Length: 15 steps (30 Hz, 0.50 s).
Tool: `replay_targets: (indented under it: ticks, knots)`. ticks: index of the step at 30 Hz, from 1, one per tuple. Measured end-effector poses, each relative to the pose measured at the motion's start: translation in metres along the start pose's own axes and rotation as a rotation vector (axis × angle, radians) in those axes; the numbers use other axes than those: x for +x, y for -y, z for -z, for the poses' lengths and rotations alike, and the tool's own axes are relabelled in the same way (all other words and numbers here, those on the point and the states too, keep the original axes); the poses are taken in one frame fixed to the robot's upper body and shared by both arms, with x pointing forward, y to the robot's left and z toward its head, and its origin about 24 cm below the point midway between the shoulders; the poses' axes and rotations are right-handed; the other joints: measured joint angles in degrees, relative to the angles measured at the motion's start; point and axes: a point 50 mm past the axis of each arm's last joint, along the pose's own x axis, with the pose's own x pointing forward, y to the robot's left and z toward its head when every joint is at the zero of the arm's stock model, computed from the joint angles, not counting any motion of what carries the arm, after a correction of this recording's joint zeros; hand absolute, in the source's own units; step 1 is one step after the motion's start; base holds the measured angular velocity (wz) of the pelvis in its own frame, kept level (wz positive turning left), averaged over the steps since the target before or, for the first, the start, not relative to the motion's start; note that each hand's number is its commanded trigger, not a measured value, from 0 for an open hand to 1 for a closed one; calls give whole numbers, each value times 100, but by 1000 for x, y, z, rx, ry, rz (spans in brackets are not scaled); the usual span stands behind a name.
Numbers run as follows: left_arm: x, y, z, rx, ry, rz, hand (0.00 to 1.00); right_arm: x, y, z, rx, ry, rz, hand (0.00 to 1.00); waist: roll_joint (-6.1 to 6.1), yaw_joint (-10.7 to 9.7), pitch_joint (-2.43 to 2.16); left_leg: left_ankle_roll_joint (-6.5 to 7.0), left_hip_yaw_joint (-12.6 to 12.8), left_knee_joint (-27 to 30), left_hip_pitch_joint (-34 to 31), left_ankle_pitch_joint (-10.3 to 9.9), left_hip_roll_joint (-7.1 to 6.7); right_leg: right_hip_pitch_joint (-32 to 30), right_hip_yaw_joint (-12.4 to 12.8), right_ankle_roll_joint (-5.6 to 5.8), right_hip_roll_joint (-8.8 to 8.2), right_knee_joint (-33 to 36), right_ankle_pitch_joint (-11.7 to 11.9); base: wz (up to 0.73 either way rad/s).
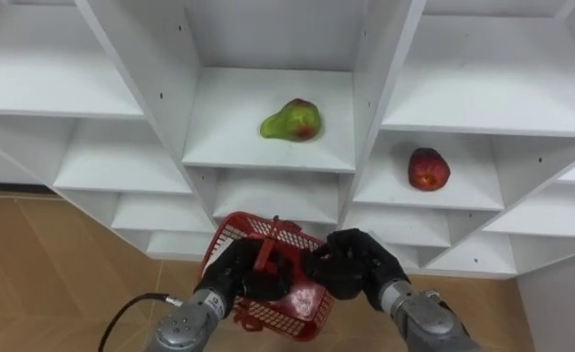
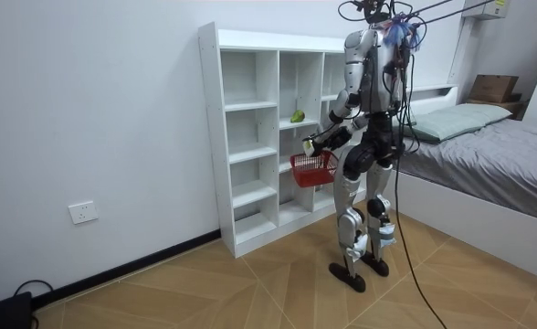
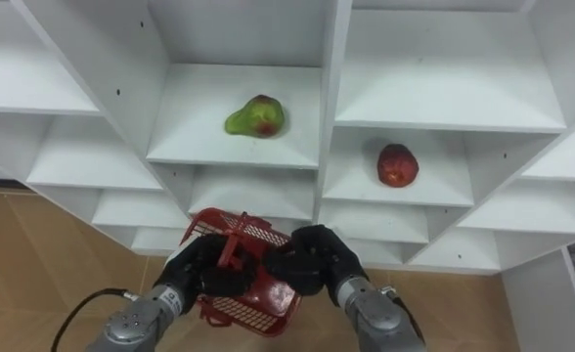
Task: Collect fruits from the closet
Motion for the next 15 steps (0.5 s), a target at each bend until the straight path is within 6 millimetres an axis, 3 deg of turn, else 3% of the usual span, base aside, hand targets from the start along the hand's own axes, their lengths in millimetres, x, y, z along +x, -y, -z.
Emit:
replay_targets:
  ticks: [15]
  knots:
    - [1,9,-9,25,35,67,100,4,-5,-5,40,10,-29,100,5,-23,0,0,0,72,-37,0,-1,17,1,-6,0,1,4,1]
